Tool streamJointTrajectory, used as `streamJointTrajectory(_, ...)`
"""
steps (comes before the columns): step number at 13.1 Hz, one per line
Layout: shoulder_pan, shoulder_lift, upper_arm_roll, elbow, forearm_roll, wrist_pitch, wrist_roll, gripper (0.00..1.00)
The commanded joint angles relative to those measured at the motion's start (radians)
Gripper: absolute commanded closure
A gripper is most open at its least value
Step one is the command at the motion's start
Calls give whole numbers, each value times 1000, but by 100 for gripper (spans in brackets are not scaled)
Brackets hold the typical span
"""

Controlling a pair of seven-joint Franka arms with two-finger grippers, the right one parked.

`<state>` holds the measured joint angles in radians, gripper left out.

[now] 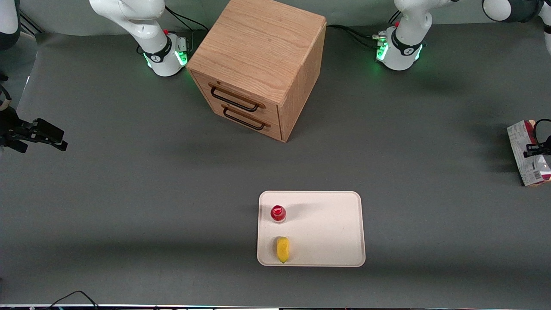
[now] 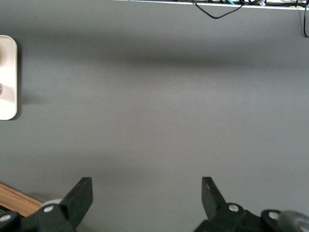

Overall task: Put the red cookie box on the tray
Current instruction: 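Carry the held cookie box with the left gripper toward the white tray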

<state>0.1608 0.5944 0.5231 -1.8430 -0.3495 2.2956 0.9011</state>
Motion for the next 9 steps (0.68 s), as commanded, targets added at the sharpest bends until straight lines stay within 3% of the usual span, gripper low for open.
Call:
streamJointTrajectory(1, -64, -108, 14, 66, 77, -154, -136, 100)
streamJointTrajectory(3, -64, -131, -95, 199, 180, -285, -323, 100)
streamJointTrajectory(5, -70, -127, -188, 348, 228, -401, -489, 100)
streamJointTrajectory(9, -93, -110, -410, 496, 335, -458, -819, 100)
